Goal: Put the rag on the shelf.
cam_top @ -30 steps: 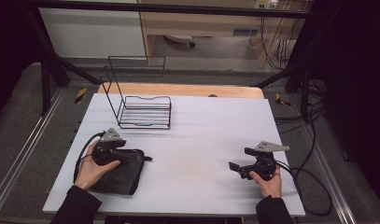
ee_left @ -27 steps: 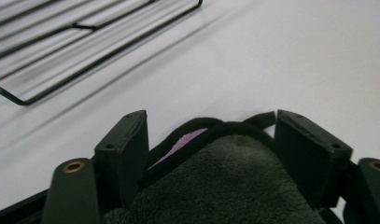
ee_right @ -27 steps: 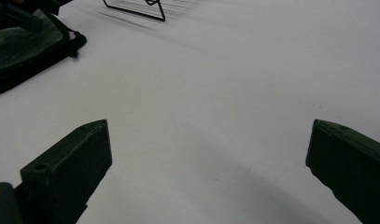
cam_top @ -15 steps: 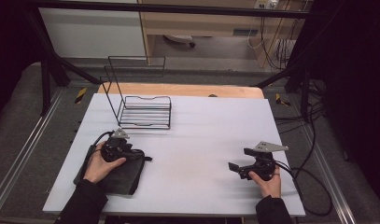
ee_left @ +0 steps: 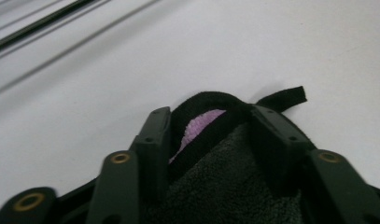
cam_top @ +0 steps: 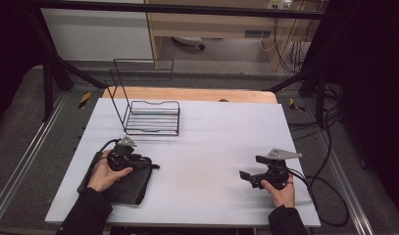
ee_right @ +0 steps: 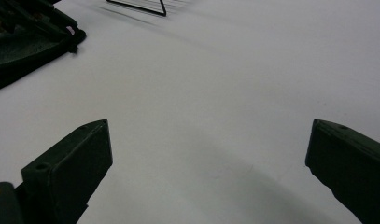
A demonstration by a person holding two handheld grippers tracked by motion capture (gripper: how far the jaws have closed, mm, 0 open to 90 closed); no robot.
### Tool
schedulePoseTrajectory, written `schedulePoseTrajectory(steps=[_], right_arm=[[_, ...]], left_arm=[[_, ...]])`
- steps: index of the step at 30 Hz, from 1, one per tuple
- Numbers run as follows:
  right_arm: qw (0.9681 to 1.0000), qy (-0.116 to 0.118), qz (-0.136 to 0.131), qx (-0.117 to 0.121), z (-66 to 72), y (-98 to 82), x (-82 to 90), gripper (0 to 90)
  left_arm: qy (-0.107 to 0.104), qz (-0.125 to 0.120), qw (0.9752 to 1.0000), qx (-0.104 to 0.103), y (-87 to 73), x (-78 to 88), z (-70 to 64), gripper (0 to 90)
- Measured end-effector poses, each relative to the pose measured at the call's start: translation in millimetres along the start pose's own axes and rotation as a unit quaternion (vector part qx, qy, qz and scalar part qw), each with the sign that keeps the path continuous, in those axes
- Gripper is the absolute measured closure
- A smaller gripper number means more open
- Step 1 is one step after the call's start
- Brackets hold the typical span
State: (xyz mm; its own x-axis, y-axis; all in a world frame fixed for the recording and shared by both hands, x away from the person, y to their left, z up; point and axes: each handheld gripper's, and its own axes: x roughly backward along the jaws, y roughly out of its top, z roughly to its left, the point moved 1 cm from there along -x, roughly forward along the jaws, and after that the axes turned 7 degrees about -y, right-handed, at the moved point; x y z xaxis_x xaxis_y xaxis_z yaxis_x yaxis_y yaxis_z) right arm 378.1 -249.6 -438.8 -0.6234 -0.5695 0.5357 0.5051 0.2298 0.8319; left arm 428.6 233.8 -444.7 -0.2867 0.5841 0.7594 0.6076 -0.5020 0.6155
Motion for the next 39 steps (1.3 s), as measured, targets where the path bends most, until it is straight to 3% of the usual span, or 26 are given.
schedulePoseTrajectory(steps=[8, 15, 19, 24, 28, 30, 32, 33, 36, 39], right_arm=[[1.0, -0.001, -0.001, 0.0, -0.1, 0.1, 0.4, 1.2], [1.0, -0.002, -0.003, 0.0, -0.5, 0.4, 1.2, 1.3], [1.0, 0.0, -0.002, 0.0, -0.4, 0.4, 1.1, 1.2], [1.0, 0.0, -0.003, 0.0, -0.5, 0.5, 1.2, 1.3], [1.0, 0.0, -0.003, -0.001, -0.2, 0.4, 1.1, 1.3], [1.0, 0.0, -0.004, -0.001, -0.3, 0.5, 1.1, 1.3], [1.0, 0.001, -0.003, -0.001, 0.0, 0.4, 1.3, 1.3], [1.0, 0.001, -0.004, -0.001, -0.1, 0.3, 1.4, 1.3], [1.0, 0.0, -0.005, -0.002, -0.1, 0.5, 1.9, 1.3], [1.0, 0.001, -0.006, -0.001, -0.3, 0.6, 1.4, 1.4]], left_arm=[[0.009, 0.008, 0.9995, -0.03, 0.6, 2.1, -8.7, 73.0], [0.001, 0.003, 0.9995, -0.033, 0.4, 4.4, -6.8, 80.3], [-0.005, -0.013, 0.9991, -0.039, 0.4, 7.9, -6.6, 81.8], [-0.017, -0.04, 0.9974, -0.057, 0.5, 11.8, -8.8, 82.3], [-0.014, -0.036, 0.9969, -0.068, 1.1, 10.9, -10.2, 82.4], [0.002, -0.021, 0.9978, -0.062, 1.1, 7.3, -8.3, 82.1], [0.011, -0.016, 0.9989, -0.042, 1.5, 4.2, -6.3, 80.4], [0.014, -0.017, 0.9993, -0.032, 2.1, 4.2, -6.0, 78.6], [0.036, -0.021, 0.9986, -0.031, 5.5, 6.2, -11.8, 67.8], [0.024, -0.039, 0.9977, -0.05, 12.7, 11.3, -24.1, 58.6]])
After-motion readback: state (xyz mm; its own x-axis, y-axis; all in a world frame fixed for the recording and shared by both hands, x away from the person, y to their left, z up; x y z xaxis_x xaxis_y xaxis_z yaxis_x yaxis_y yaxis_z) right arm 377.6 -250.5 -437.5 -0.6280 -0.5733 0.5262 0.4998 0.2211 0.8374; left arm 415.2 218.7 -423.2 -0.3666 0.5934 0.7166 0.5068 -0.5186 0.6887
